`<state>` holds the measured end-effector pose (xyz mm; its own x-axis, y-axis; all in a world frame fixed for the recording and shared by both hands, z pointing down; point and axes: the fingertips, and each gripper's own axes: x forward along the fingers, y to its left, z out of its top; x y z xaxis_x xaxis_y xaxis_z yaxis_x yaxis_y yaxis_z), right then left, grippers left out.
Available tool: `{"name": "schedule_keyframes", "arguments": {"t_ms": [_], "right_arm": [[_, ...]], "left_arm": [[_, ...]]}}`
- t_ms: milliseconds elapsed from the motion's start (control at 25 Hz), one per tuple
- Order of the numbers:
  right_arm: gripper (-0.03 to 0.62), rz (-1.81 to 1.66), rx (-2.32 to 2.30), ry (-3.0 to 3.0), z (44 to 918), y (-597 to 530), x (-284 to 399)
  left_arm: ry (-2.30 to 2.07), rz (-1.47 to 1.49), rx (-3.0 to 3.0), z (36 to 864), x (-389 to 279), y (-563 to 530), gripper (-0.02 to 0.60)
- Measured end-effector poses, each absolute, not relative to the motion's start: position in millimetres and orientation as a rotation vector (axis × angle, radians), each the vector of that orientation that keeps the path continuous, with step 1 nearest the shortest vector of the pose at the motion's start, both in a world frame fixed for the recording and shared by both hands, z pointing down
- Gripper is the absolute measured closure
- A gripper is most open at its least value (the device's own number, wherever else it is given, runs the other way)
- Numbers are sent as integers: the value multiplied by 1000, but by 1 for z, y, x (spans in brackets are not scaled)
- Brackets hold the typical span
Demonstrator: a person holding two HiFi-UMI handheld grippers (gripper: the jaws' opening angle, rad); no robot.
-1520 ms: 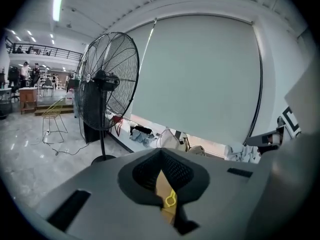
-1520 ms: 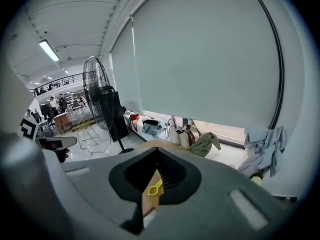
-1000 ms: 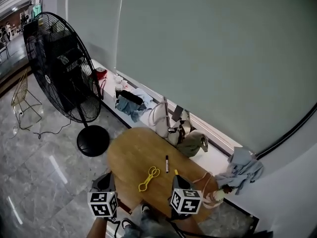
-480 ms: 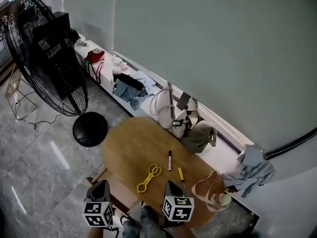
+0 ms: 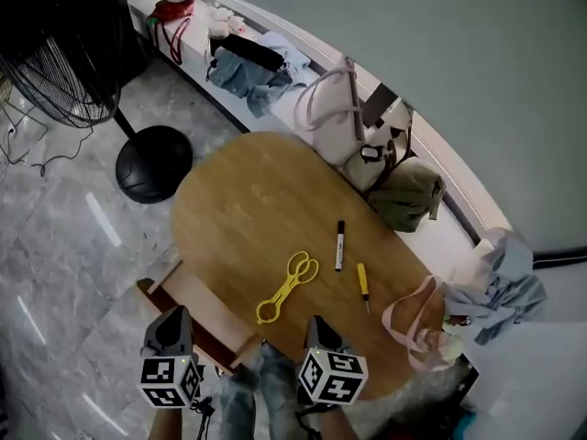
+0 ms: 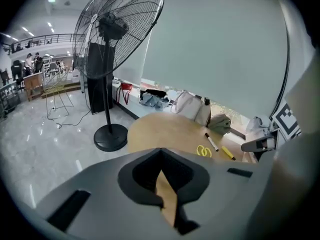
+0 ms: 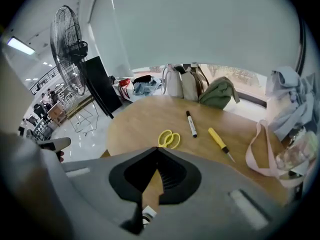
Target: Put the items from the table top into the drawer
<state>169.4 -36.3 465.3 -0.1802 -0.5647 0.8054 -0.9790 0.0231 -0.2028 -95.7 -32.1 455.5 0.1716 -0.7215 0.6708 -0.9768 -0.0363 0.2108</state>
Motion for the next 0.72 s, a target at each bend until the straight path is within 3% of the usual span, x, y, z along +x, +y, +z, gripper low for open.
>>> {"name": "schedule_keyframes", "arguments": {"t_ms": [560, 720], "right_arm": [[588, 1181, 1614, -1667, 546, -21, 164], [549, 1223, 1616, -1671, 554, -26, 161]], "left_arm": [[-1558, 579, 1777, 513, -109, -12, 586], [-1540, 607, 1785, 517, -110, -13, 586]]}}
